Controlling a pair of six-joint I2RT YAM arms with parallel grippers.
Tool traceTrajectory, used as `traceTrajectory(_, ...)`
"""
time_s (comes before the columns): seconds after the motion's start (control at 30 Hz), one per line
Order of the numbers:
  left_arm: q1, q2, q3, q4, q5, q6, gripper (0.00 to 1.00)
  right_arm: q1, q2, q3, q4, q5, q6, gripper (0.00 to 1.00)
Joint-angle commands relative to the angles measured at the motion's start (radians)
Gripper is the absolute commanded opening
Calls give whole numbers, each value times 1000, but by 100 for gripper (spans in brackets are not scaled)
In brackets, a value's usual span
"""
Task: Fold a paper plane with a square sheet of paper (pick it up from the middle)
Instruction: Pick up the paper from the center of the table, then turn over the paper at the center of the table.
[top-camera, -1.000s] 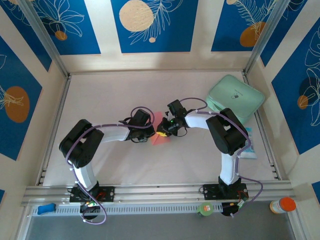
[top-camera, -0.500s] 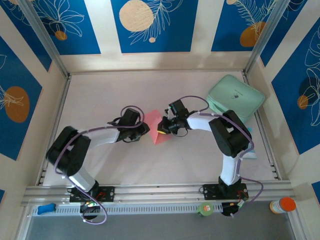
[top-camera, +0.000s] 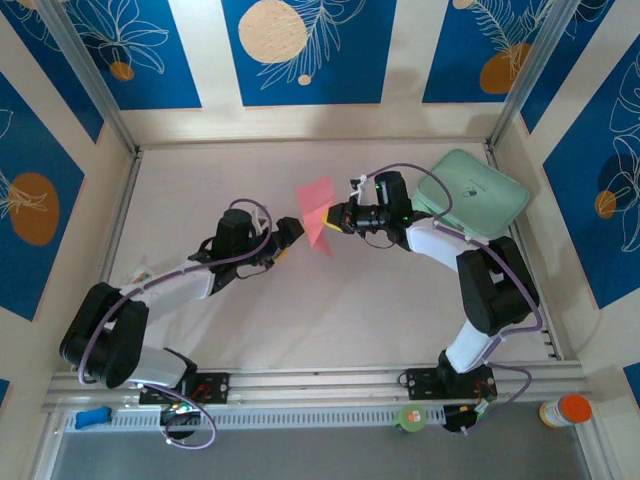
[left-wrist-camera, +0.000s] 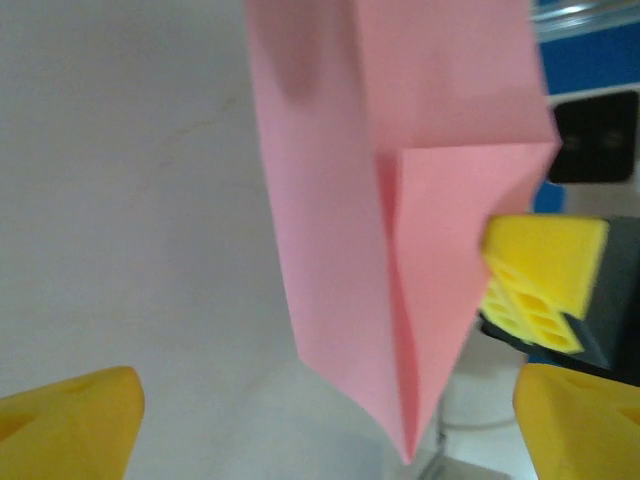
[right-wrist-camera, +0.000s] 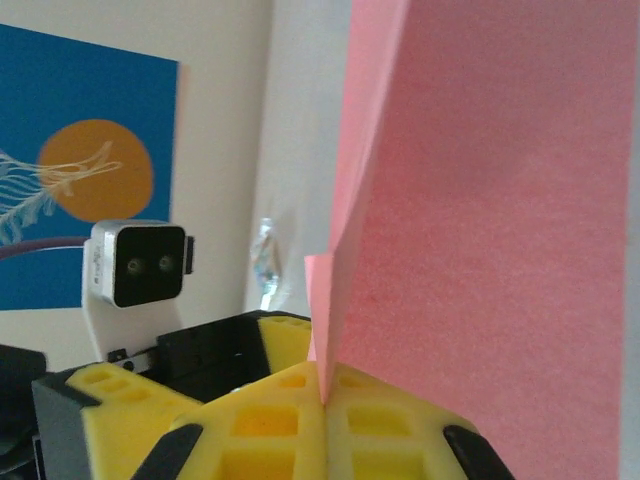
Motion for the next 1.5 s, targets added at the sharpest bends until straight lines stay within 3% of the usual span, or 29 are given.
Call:
traceTrajectory(0.0, -18, 3, -7, 213, 80, -37, 97, -2, -24, -28, 111, -138, 106, 4)
traceTrajectory(0.1, -25, 35, 14, 260, 109, -50, 93, -6, -28, -33, 157, -173, 153, 4)
traceTrajectory(0.4, -33, 84, 33, 393, 143, -95, 58, -19, -24, -52, 208, -224, 211, 5)
traceTrajectory(0.57, -33, 65, 34, 359, 126, -79, 40, -31, -24, -64, 218, -229, 221, 5)
traceTrajectory(0.8, -33, 64, 44, 306, 107, -65, 24, -33, -29, -64, 190, -225, 202, 5)
traceTrajectory(0.9, -33, 69, 47, 288, 103, -66, 18, -35, -40, -57, 145, -210, 173, 9)
traceTrajectory(1.03, -31, 68, 50, 238, 88, -59, 11, -49, -70, -55, 42, -159, 116, 23)
traceTrajectory(1.2, -29, 47, 88, 19, 59, 39, 4, -104, -128, -51, -160, -20, 11, 47)
traceTrajectory(1.47, -35, 22, 379, -815, -221, 474, 3, -187, -247, -58, -388, 198, -148, 69)
